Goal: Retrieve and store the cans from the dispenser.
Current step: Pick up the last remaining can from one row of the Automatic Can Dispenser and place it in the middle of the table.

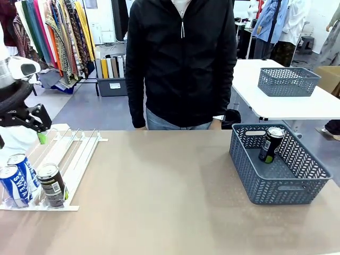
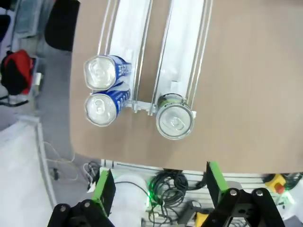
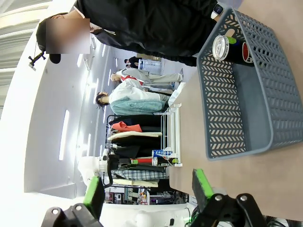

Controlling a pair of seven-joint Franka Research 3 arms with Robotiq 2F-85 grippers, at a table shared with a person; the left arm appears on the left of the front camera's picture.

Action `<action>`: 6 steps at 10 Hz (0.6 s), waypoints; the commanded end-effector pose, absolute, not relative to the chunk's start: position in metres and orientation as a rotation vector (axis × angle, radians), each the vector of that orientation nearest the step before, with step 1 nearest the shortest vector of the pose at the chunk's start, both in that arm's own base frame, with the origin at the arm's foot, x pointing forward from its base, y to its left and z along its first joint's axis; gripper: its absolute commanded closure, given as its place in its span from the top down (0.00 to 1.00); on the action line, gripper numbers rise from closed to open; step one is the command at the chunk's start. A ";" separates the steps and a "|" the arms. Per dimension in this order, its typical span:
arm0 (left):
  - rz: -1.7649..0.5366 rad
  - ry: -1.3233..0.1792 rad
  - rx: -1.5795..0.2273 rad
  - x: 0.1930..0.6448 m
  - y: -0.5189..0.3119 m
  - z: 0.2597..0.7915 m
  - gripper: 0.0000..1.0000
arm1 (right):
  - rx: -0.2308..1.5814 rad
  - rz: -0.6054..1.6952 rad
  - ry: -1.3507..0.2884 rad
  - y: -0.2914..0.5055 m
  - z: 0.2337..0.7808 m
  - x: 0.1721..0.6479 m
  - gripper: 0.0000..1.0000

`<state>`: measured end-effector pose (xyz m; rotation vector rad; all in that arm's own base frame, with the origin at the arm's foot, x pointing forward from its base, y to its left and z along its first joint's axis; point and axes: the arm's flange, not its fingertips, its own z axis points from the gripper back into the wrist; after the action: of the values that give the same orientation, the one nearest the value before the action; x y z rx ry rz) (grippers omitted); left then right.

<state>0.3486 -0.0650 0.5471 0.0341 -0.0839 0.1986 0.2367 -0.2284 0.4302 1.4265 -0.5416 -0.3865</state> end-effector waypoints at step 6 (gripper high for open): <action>0.194 -0.096 -0.023 0.365 -0.071 0.523 1.00 | 1.413 -0.357 -0.546 -0.230 0.430 0.233 1.00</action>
<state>0.3509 -0.0721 0.5405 -0.0185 -0.0869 0.1594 0.2367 -0.2284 0.4303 1.4265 -0.5416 -0.3864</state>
